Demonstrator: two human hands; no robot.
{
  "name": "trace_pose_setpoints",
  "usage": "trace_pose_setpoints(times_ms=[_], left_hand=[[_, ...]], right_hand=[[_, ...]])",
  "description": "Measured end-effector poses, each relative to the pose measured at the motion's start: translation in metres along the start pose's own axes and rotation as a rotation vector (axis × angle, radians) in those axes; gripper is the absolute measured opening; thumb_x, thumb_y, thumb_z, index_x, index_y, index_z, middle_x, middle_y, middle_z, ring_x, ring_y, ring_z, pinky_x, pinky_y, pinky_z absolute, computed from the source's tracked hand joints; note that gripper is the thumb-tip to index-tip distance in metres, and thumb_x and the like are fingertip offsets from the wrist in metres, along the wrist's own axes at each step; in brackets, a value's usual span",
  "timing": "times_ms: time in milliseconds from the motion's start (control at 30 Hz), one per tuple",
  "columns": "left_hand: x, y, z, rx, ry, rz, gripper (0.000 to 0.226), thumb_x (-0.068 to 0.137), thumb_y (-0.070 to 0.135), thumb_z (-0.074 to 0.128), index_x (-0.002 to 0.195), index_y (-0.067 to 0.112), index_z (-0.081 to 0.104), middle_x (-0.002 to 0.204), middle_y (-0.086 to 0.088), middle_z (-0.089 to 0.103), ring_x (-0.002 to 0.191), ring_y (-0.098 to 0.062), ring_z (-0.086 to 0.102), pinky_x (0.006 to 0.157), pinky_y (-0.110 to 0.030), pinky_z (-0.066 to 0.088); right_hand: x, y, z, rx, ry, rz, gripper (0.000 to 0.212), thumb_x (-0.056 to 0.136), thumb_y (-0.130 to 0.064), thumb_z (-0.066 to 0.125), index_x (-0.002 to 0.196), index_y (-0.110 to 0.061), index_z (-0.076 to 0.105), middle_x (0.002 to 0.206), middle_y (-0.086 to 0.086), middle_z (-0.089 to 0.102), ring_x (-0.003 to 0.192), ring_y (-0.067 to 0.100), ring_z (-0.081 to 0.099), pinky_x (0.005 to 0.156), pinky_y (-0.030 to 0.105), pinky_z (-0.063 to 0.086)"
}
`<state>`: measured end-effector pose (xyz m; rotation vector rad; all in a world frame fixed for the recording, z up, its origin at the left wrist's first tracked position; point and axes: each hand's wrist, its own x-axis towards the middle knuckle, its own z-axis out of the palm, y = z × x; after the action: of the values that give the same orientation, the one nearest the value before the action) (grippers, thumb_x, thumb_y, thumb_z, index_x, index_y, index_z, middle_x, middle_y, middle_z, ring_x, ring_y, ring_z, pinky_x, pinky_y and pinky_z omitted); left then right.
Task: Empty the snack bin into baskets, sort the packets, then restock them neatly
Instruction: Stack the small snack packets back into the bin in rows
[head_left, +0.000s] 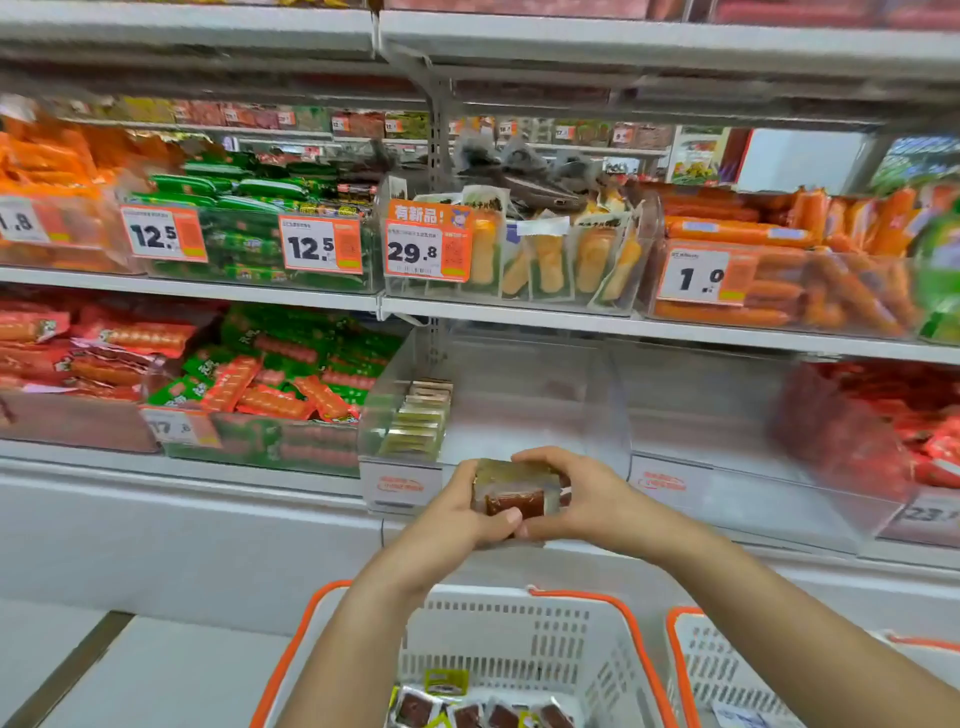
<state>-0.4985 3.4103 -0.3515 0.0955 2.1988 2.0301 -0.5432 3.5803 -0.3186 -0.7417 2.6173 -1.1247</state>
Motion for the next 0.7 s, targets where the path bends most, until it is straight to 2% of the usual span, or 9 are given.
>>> trace_pose_setpoints(times_ms=[67, 100, 200, 267, 333, 400, 500, 567, 700], left_hand=[[0.012, 0.003, -0.007, 0.066, -0.011, 0.034, 0.042, 0.086, 0.004, 0.066, 0.120, 0.024, 0.052, 0.106, 0.001, 0.071, 0.101, -0.006, 0.065, 0.093, -0.024, 0.049], [0.018, 0.003, -0.012, 0.106, -0.010, 0.051, 0.043, 0.084, 0.006, 0.069, 0.118, 0.026, 0.053, 0.108, 0.005, 0.069, 0.100, -0.003, 0.064, 0.089, -0.019, 0.049], [0.032, -0.004, -0.030, 0.205, 0.058, 0.102, 0.043, 0.084, 0.027, 0.071, 0.121, 0.033, 0.052, 0.121, 0.014, 0.061, 0.113, -0.002, 0.056, 0.098, -0.026, 0.044], [0.042, -0.016, -0.048, 0.450, 0.336, 0.128, 0.057, 0.086, 0.046, 0.063, 0.136, 0.027, 0.043, 0.138, 0.011, 0.046, 0.131, -0.010, 0.041, 0.108, -0.035, 0.035], [0.049, -0.027, -0.069, 0.618, 0.661, 0.154, 0.069, 0.090, 0.046, 0.056, 0.147, 0.017, 0.029, 0.150, -0.001, 0.034, 0.139, -0.020, 0.029, 0.114, -0.039, 0.028], [0.051, -0.038, -0.087, 0.485, 0.753, 0.074, 0.067, 0.094, 0.037, 0.053, 0.150, 0.015, 0.023, 0.153, -0.006, 0.031, 0.140, -0.024, 0.029, 0.113, -0.040, 0.028], [0.061, -0.060, -0.099, 0.333, 0.703, -0.071, 0.047, 0.097, 0.036, 0.048, 0.140, 0.016, 0.042, 0.136, -0.010, 0.053, 0.121, -0.029, 0.050, 0.094, -0.039, 0.041], [0.068, -0.067, -0.099, 0.276, 0.728, -0.080, 0.038, 0.098, 0.035, 0.046, 0.129, 0.014, 0.052, 0.121, -0.012, 0.061, 0.111, -0.032, 0.054, 0.082, -0.036, 0.039], [0.077, -0.069, -0.101, 0.204, 0.775, -0.058, 0.035, 0.098, 0.030, 0.046, 0.127, 0.012, 0.055, 0.110, -0.014, 0.062, 0.102, -0.033, 0.054, 0.077, -0.036, 0.037]], right_hand=[[0.011, -0.003, -0.011, -0.106, -0.072, -0.011, 0.053, 0.069, -0.026, 0.083, 0.115, -0.028, 0.057, 0.099, -0.015, 0.062, 0.088, 0.000, 0.058, 0.073, 0.008, 0.044], [0.019, -0.005, -0.013, -0.155, -0.103, -0.019, 0.046, 0.068, -0.028, 0.082, 0.108, -0.027, 0.059, 0.095, -0.013, 0.063, 0.082, 0.000, 0.058, 0.067, 0.009, 0.043], [0.049, -0.009, -0.011, -0.326, -0.096, -0.051, 0.036, 0.067, -0.036, 0.081, 0.095, -0.025, 0.061, 0.087, -0.007, 0.064, 0.077, 0.009, 0.058, 0.068, 0.024, 0.046], [0.077, -0.005, -0.007, -0.424, -0.040, -0.058, 0.040, 0.067, -0.042, 0.080, 0.097, -0.022, 0.061, 0.090, -0.004, 0.062, 0.084, 0.014, 0.057, 0.075, 0.033, 0.048], [0.105, 0.003, -0.008, -0.484, 0.018, -0.033, 0.049, 0.070, -0.043, 0.078, 0.107, -0.019, 0.059, 0.100, 0.000, 0.058, 0.093, 0.018, 0.053, 0.078, 0.034, 0.046], [0.130, 0.013, -0.011, -0.477, 0.049, 0.028, 0.046, 0.072, -0.041, 0.077, 0.106, -0.020, 0.054, 0.102, 0.002, 0.053, 0.092, 0.019, 0.051, 0.073, 0.031, 0.042], [0.169, 0.036, -0.011, -0.505, 0.079, 0.121, 0.045, 0.071, -0.039, 0.076, 0.102, -0.019, 0.049, 0.100, 0.005, 0.049, 0.087, 0.022, 0.054, 0.070, 0.032, 0.045], [0.193, 0.052, -0.008, -0.537, 0.078, 0.174, 0.051, 0.071, -0.039, 0.076, 0.108, -0.015, 0.051, 0.104, 0.006, 0.051, 0.091, 0.023, 0.055, 0.074, 0.033, 0.046], [0.238, 0.072, -0.002, -0.523, 0.008, 0.259, 0.060, 0.074, -0.033, 0.077, 0.123, -0.011, 0.051, 0.117, 0.008, 0.059, 0.102, 0.025, 0.057, 0.085, 0.033, 0.049]])
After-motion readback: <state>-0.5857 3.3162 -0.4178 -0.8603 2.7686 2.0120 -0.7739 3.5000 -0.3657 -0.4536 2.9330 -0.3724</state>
